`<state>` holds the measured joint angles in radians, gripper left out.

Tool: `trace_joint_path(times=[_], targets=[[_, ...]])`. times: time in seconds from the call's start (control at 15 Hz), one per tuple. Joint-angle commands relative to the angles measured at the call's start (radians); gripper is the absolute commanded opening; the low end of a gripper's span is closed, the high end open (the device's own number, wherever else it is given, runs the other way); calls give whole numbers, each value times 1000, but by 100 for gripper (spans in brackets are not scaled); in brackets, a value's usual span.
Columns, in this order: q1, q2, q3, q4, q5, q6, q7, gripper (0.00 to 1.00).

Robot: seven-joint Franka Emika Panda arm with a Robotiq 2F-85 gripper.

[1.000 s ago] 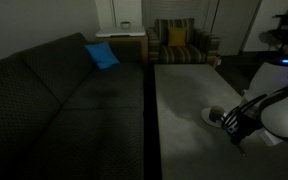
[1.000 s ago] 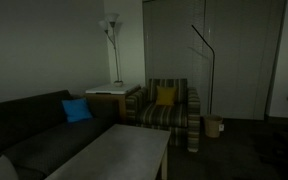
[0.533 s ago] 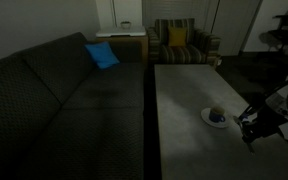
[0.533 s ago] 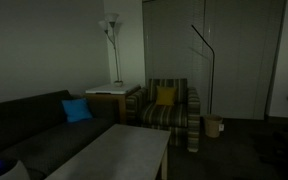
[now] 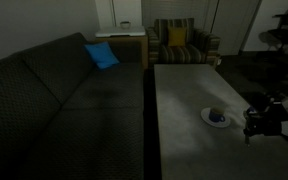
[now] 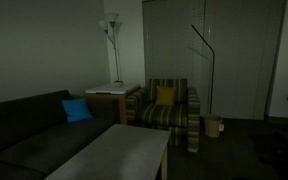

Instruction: Move the spoon to the right

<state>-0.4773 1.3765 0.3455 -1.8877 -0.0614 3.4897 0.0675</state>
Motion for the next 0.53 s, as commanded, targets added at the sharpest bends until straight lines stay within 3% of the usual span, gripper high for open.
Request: trace_joint_path(times=[0.0,0.07,0.2,0.27,0.33,0.47], targets=[[6,21,-6,29,-35,3,23,4],[10,36,-4,60,-37,-14,22,15],[12,38,-4,62,-37,-17,22,15],[12,38,-5,58,-37,-17,22,4],[137,19,-94,117,67,-19,60,4],[197,27,-150,141,143,-21,84,4]])
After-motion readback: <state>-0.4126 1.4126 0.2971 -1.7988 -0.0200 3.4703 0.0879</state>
